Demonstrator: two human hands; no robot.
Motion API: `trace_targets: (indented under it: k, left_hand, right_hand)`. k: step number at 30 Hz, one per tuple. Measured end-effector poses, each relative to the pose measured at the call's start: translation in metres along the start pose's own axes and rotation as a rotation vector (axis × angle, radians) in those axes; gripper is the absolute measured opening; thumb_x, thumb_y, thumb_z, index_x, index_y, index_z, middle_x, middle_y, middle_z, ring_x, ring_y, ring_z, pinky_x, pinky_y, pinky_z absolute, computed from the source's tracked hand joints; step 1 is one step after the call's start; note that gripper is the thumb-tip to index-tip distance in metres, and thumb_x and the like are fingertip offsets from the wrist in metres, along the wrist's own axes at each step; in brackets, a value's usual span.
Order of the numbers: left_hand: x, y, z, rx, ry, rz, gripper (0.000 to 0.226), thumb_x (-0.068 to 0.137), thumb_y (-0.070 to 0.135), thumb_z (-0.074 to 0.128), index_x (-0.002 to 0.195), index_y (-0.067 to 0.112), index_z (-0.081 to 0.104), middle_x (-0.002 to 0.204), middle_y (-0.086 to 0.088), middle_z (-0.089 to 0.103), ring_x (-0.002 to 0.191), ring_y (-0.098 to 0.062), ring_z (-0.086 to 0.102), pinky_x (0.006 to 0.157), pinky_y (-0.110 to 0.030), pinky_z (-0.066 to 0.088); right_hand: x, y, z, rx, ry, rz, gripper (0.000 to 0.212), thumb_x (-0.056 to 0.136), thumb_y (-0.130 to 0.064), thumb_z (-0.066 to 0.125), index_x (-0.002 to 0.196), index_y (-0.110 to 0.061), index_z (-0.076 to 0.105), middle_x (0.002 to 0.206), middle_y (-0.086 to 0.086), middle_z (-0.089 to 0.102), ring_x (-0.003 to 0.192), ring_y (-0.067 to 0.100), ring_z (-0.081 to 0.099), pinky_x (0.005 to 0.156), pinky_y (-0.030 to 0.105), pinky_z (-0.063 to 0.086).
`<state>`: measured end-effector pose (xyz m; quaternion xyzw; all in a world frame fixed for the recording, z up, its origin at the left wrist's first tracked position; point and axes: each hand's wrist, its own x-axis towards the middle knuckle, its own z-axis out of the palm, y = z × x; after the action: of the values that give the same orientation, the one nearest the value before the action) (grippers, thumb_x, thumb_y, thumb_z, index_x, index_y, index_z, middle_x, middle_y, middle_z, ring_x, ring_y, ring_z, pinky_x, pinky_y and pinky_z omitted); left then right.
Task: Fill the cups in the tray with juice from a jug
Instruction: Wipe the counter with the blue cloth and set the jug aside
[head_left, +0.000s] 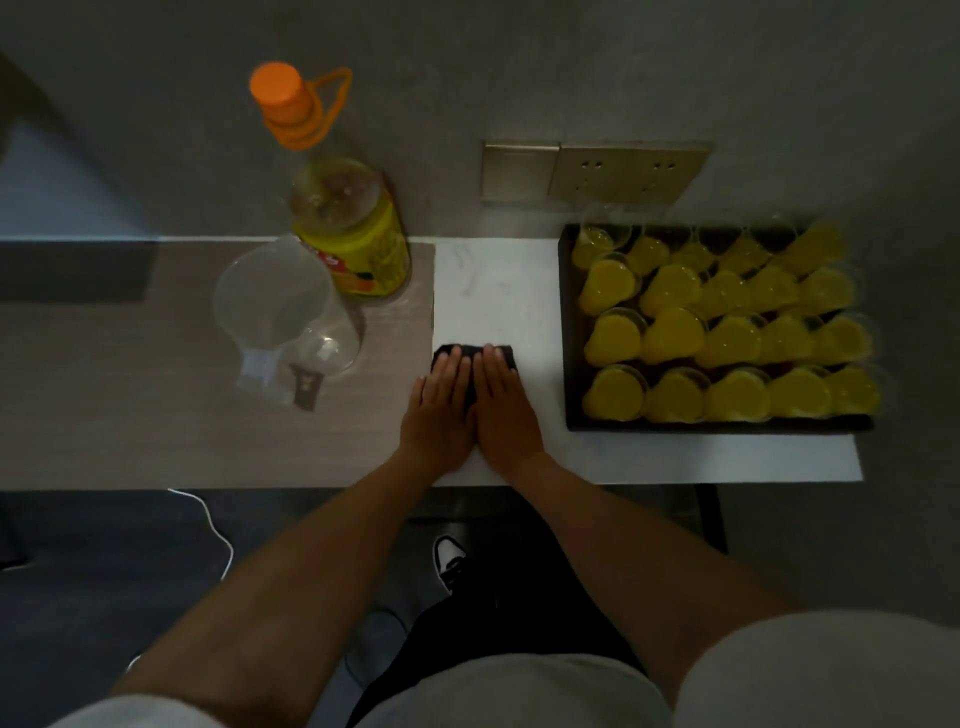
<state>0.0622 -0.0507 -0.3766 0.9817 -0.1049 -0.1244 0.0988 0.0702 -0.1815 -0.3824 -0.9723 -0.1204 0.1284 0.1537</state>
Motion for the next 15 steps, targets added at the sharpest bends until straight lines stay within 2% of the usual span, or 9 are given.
trace_targets:
  k: [5,8,10,13,15]
  left_hand:
    - [-0.033,0.004,0.007,0.016,-0.069,0.042,0.07,0.097,0.042,0.029,0.16,0.011,0.019,0.167,-0.01,0.023,0.154,-0.027,0.023,0.117,-0.047,0.033]
    - [-0.05,0.006,0.007,0.002,-0.069,0.075,0.068,0.095,0.04,0.034,0.155,0.007,0.035,0.163,-0.013,0.033,0.15,-0.03,0.032,0.113,-0.049,0.041]
    - [-0.058,0.004,0.007,-0.013,-0.069,0.107,0.067,0.096,0.04,0.037,0.153,0.005,0.039,0.162,-0.016,0.033,0.15,-0.033,0.032,0.114,-0.051,0.041]
    - [-0.066,0.002,0.001,0.018,-0.106,0.16,0.069,0.1,0.04,0.047,0.157,0.005,0.03,0.167,-0.015,0.017,0.155,-0.031,0.017,0.12,-0.053,0.031]
    - [-0.067,0.003,-0.004,0.006,-0.175,0.167,0.072,0.103,0.042,0.044,0.16,0.007,0.019,0.169,-0.012,0.003,0.157,-0.028,0.004,0.126,-0.048,0.018]
  right_hand:
    - [-0.04,-0.003,-0.004,-0.053,-0.051,-0.024,0.071,0.096,-0.025,0.03,0.163,-0.004,0.018,0.17,0.016,0.017,0.158,0.031,0.015,0.127,0.045,0.021]
    - [-0.059,-0.002,-0.005,-0.008,-0.078,-0.048,0.078,0.091,-0.032,0.029,0.162,-0.003,0.021,0.17,0.018,0.018,0.158,0.032,0.015,0.127,0.046,0.022]
    - [-0.068,-0.002,-0.008,0.069,-0.098,-0.061,0.082,0.087,-0.034,0.031,0.162,-0.002,0.02,0.17,0.018,0.015,0.159,0.032,0.011,0.128,0.047,0.019]
    - [-0.079,-0.002,-0.015,0.095,-0.157,-0.093,0.092,0.083,-0.042,0.034,0.163,-0.001,0.013,0.171,0.019,0.005,0.159,0.032,0.001,0.129,0.049,0.012]
    - [-0.083,-0.003,-0.019,0.041,-0.204,-0.103,0.096,0.087,-0.047,0.041,0.163,-0.002,0.004,0.171,0.019,-0.005,0.159,0.032,-0.007,0.129,0.048,0.007]
